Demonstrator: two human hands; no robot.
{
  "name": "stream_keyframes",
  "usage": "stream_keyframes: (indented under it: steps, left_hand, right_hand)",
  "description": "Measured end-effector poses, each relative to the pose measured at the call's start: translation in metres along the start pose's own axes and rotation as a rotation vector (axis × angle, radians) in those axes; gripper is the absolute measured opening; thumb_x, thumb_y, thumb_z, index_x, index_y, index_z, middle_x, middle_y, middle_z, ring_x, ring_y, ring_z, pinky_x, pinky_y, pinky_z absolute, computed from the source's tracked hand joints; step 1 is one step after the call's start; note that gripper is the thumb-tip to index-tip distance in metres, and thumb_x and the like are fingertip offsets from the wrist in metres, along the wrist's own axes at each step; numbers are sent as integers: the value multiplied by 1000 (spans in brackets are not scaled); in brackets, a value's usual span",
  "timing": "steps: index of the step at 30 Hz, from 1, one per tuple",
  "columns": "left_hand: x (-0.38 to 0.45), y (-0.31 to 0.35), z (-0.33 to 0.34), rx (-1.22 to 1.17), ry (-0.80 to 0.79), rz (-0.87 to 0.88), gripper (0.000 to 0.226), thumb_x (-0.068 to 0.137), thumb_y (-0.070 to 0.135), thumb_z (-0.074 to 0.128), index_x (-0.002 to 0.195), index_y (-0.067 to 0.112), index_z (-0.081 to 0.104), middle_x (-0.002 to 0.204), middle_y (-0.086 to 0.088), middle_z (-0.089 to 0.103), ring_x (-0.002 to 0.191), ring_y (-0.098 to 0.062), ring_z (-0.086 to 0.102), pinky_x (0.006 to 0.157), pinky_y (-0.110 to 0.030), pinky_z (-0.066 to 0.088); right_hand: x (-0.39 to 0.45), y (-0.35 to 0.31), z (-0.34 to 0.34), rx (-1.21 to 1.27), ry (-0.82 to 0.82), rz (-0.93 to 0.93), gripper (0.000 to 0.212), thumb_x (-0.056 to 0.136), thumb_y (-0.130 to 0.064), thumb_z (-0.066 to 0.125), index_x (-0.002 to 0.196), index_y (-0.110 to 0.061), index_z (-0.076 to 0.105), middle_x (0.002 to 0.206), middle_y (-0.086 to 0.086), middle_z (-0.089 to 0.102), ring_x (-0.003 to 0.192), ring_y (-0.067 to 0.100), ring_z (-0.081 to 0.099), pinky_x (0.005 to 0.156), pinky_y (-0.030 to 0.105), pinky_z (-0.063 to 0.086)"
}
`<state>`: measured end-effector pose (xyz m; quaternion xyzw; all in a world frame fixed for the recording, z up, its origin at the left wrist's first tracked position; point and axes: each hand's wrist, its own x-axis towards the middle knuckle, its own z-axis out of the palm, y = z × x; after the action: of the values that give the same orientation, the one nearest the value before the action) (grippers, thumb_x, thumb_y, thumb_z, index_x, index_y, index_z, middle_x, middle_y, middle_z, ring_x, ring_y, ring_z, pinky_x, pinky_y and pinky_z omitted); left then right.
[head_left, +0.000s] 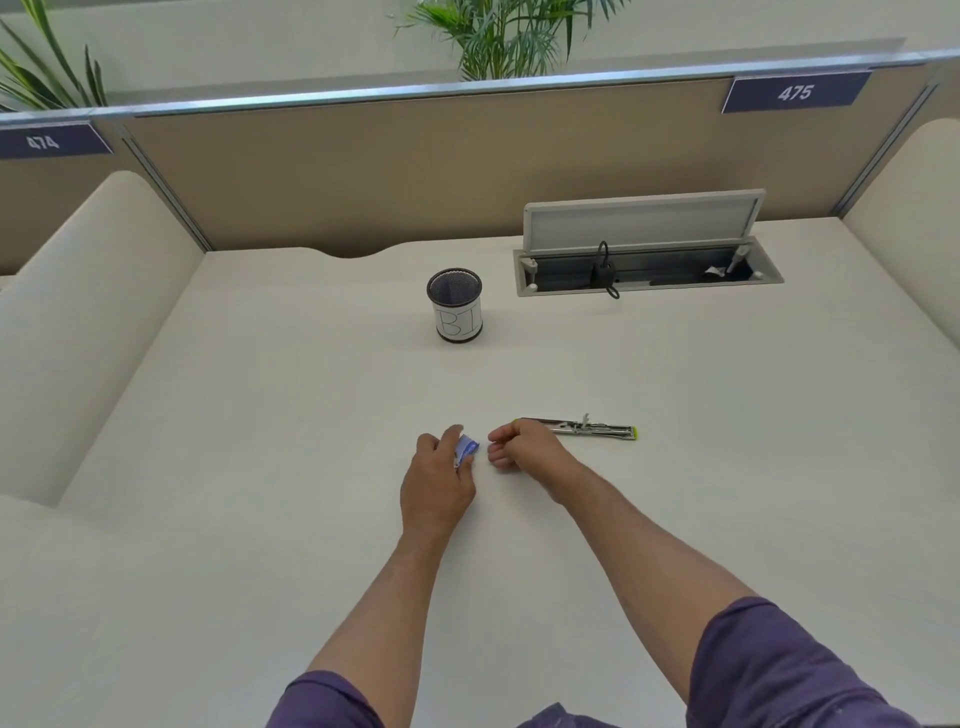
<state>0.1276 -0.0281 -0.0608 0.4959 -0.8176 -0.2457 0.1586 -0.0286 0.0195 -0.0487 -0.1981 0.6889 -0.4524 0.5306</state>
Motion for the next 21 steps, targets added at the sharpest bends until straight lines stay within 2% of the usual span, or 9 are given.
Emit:
stream_keyframes:
  steps: [3,5,7,11,17,21]
  left_hand:
    - [2,-1,-2,59,-25,-12,40,97,26,56,137,31,57,105,-2,47,68,-24,60,58,-32,53]
    - [4,-1,-4,92,-37,-5,35,98,29,56,133,27,61,104,-2,45,66,-25,60,58,-31,54]
    - [6,-3,-4,92,-59,5,35,97,34,59,131,23,59,108,-3,45,70,-25,61,59,-31,52]
    - [13,-9,-6,48,-147,0,50,91,41,68,135,22,53,118,-1,47,82,-25,62,66,-31,50]
    - [22,-13,-14,38,-210,-5,54,82,50,75,124,24,53,113,1,52,86,-20,59,68,-29,43]
    - [23,-10,-14,63,-195,3,45,85,47,73,116,21,55,107,1,54,85,-21,59,67,-31,46]
  right_hand:
    - [0,5,-3,-19,-42,-39,32,88,16,44,109,2,63,104,21,71,94,24,72,90,35,61]
    - [0,7,-4,-2,-50,-49,31,87,16,47,109,3,64,109,24,71,102,27,74,92,36,61]
    - [1,7,-3,21,-47,-47,29,88,16,48,108,3,64,110,25,71,101,27,74,92,37,61]
    - [1,5,-2,35,-72,-46,28,86,18,55,102,-2,66,102,19,70,94,22,71,90,32,61]
    - [-2,2,-1,31,-91,-49,31,87,20,51,108,2,65,111,25,71,108,30,72,93,35,60]
    - [-7,0,-3,-3,-109,-81,25,92,16,49,112,11,63,109,28,72,91,24,76,79,23,62]
